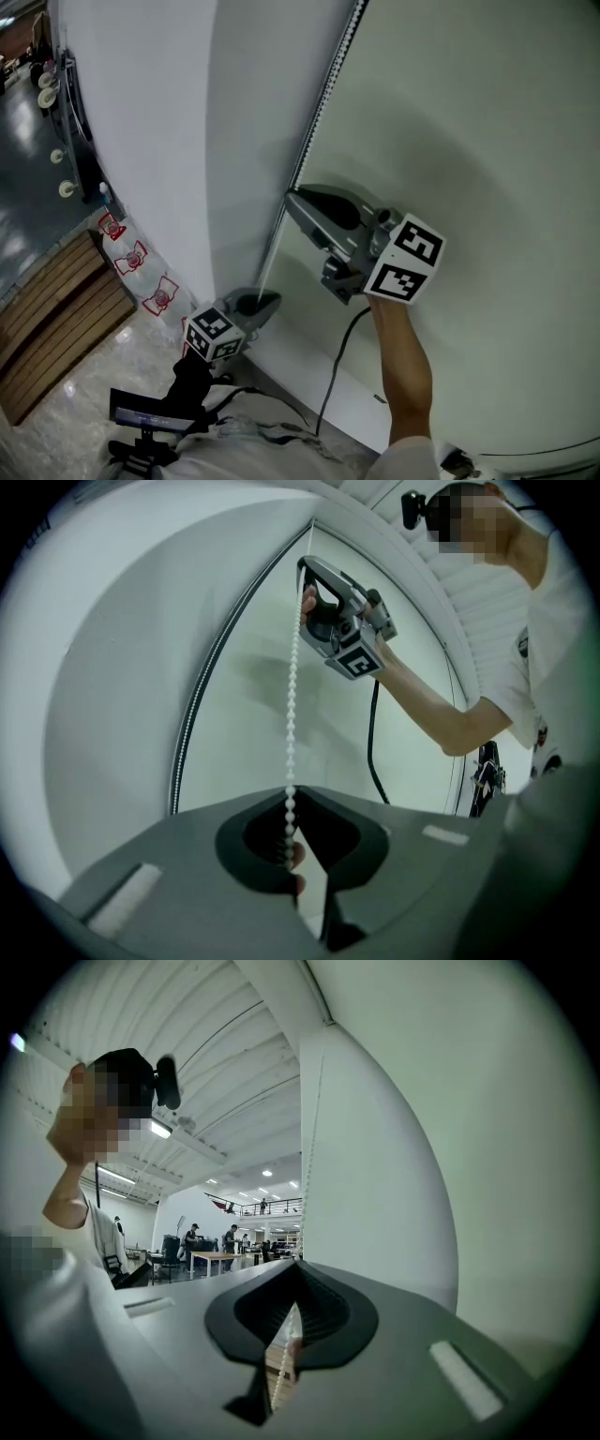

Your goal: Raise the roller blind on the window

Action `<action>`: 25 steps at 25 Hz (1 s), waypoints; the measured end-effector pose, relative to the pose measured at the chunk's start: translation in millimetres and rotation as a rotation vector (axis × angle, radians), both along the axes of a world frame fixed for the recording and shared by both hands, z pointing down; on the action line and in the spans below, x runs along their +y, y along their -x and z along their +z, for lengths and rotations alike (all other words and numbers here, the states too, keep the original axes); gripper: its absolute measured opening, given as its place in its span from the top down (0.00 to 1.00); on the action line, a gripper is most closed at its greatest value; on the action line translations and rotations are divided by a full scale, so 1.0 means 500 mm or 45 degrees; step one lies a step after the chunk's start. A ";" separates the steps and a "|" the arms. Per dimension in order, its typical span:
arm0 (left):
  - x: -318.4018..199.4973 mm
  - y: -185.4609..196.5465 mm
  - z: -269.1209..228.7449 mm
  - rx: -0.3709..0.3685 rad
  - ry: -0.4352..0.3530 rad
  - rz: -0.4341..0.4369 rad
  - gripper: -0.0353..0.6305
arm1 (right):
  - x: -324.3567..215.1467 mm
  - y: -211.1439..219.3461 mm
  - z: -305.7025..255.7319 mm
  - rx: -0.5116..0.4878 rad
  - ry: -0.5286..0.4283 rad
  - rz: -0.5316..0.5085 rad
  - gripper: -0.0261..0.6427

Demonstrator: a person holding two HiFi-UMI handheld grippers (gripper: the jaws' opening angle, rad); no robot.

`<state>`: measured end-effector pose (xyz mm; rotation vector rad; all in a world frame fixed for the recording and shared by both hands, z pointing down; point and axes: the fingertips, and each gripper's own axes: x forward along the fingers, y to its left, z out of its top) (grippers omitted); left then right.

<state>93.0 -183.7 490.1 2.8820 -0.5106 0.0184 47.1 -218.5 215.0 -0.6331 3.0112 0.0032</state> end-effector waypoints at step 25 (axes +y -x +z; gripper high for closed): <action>-0.018 0.013 -0.003 -0.004 0.004 -0.033 0.95 | 0.051 0.041 0.395 0.253 0.360 0.022 0.96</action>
